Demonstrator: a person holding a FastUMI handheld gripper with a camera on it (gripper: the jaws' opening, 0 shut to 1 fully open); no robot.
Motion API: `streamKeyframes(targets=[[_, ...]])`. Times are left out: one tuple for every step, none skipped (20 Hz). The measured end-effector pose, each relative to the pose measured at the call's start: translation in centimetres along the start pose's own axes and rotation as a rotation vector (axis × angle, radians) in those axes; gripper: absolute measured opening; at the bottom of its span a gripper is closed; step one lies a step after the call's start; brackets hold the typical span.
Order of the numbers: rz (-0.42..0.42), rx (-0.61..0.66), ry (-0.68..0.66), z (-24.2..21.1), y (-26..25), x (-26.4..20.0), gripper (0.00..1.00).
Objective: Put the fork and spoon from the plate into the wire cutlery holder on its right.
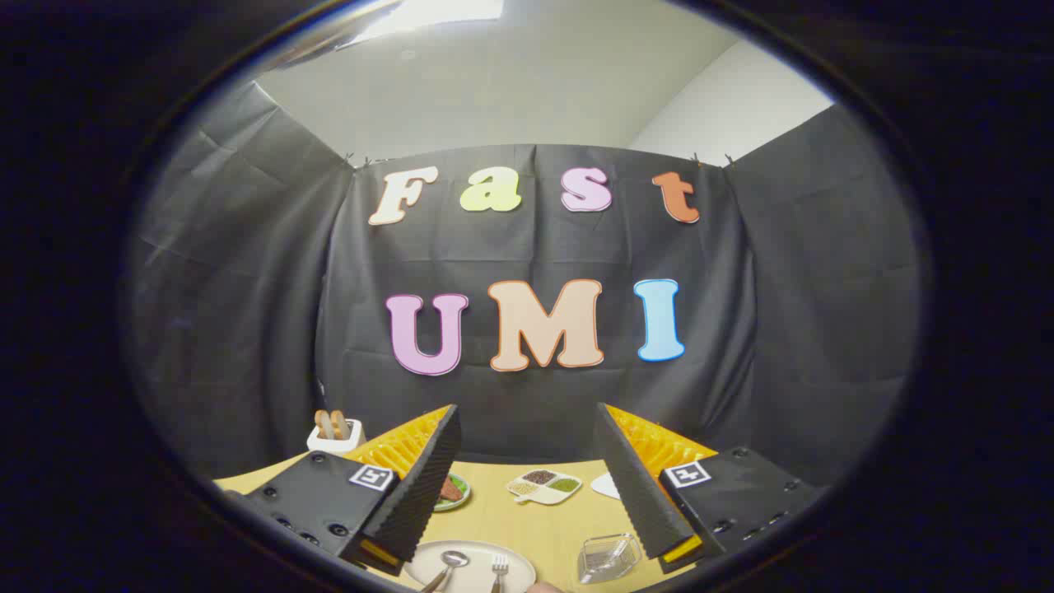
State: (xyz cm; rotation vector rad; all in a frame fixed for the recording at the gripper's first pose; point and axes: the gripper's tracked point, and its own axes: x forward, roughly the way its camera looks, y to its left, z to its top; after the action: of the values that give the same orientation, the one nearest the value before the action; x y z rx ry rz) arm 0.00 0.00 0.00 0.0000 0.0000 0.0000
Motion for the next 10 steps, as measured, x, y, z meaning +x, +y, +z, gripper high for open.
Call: streamKeyframes(targets=[[0.003, -0.002, -0.003, 0.16, 0.08, 0.00, 1.00], [0.004, -0.006, -0.009, 0.25, 0.04, -0.01, 1.00], [0.005, -0.012, -0.011, 0.34, 0.01, 0.10, 1.00], [0.008, -0.014, -0.012, 0.30, 0.01, 0.14, 1.00], [0.011, -0.015, -0.012, 0.35, 0.14, 0.20, 1.00], [0.013, -0.014, -0.010, 0.23, 0.15, 0.25, 1.00], [0.014, -0.014, -0.006, 0.18, 0.20, 0.39, 1.00], [0.017, -0.011, 0.000, -0.02, 0.15, 0.56, 1.00], [0.020, -0.009, 0.005, -0.03, 0.22, 0.63, 1.00], [0.022, -0.008, 0.010, -0.20, 0.22, 0.70, 1.00]])
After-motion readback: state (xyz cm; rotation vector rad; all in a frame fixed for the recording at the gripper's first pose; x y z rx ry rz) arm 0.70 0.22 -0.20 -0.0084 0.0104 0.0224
